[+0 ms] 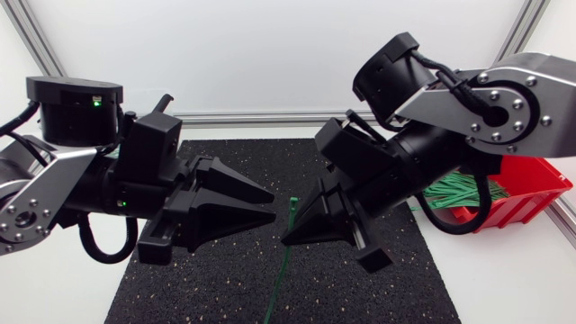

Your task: Take a green cable tie from the red box, thread the tail through the head to close it, then place it in the transparent bin on the left.

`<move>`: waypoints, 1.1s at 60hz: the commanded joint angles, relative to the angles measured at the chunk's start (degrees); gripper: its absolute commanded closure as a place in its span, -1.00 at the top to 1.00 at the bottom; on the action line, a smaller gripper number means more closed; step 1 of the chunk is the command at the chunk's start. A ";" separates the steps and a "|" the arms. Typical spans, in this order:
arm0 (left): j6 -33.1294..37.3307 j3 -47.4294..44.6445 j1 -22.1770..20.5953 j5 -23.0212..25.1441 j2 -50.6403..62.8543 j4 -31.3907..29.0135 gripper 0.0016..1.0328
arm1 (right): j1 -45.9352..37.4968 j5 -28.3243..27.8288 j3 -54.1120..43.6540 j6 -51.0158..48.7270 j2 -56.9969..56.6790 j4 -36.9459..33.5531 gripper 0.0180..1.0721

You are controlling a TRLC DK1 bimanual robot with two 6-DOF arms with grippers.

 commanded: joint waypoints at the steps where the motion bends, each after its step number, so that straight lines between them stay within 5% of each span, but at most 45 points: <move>1: 1.84 -0.31 -0.13 0.73 0.77 3.11 -0.08 | -0.54 -1.09 -0.01 -1.16 1.12 0.26 -0.89; 48: 1.75 -0.40 -2.68 0.73 6.40 6.89 -0.19 | -1.77 -3.55 -0.36 -0.98 2.79 3.95 -0.89; 66: 1.66 -0.58 -2.60 0.73 5.96 8.12 -0.42 | -1.16 -3.46 -1.15 -0.72 2.09 4.39 -0.89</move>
